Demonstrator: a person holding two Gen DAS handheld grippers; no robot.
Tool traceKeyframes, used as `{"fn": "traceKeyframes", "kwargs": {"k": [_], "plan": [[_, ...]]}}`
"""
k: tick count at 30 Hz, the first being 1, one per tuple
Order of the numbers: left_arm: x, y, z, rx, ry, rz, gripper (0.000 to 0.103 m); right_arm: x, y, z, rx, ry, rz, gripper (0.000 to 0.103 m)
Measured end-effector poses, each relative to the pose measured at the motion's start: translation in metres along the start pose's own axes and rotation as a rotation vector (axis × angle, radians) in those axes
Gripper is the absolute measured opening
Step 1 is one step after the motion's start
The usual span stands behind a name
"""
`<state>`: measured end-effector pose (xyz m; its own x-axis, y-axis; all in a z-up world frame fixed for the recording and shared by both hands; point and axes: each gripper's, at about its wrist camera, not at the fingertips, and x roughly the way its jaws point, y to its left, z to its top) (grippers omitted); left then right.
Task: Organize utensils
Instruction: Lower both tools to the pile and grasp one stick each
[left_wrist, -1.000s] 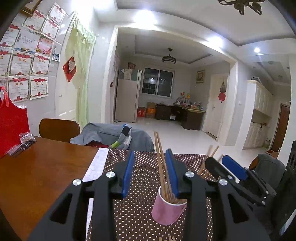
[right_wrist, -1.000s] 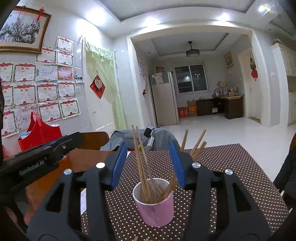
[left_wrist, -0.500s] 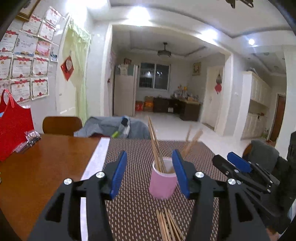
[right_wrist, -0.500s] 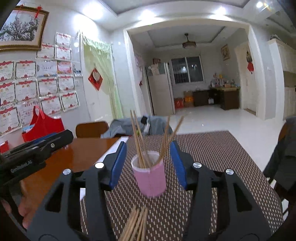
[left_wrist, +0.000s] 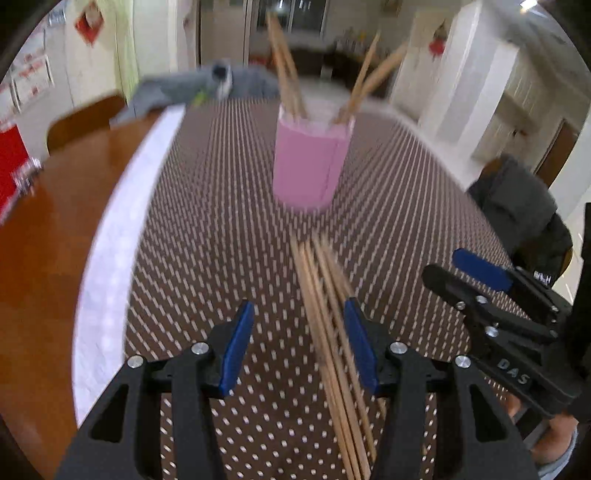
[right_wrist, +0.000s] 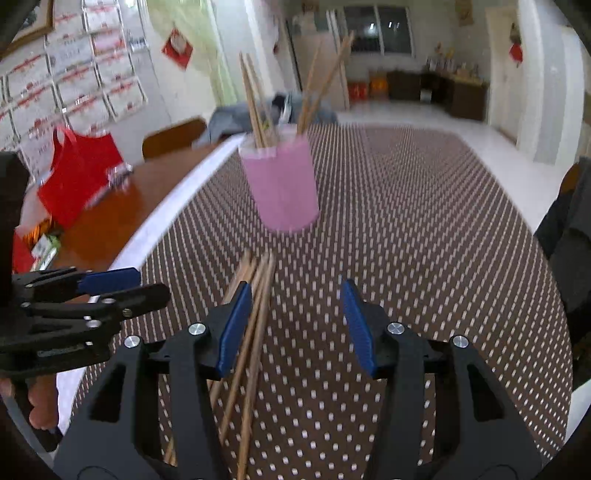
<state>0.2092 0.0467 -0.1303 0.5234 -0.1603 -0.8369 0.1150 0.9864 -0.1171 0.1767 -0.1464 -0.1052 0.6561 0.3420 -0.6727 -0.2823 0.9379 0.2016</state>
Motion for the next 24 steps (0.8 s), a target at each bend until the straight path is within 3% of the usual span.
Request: {"fn": "traceKeyframes", "kwargs": {"k": [3,8,12,15,24], "plan": [[0.016,0.001,-0.008,-0.02,0.066,-0.005,0.051,0.008,-0.003,-0.01,0.005,0.064,0.021,0.051],[0.03,-0.001,-0.013,-0.016,0.105,0.009,0.05,0.02,-0.001,-0.022,-0.001,0.137,0.039,0.051],[0.038,-0.003,-0.011,0.0,0.125,0.034,0.05,0.023,0.0,-0.022,-0.01,0.162,0.05,0.051],[0.045,-0.004,-0.013,0.009,0.142,0.052,0.043,0.026,-0.001,-0.022,-0.009,0.172,0.052,0.051],[0.053,-0.003,-0.003,0.022,0.124,0.109,0.043,0.033,-0.006,-0.02,-0.009,0.189,0.055,0.051]]}}
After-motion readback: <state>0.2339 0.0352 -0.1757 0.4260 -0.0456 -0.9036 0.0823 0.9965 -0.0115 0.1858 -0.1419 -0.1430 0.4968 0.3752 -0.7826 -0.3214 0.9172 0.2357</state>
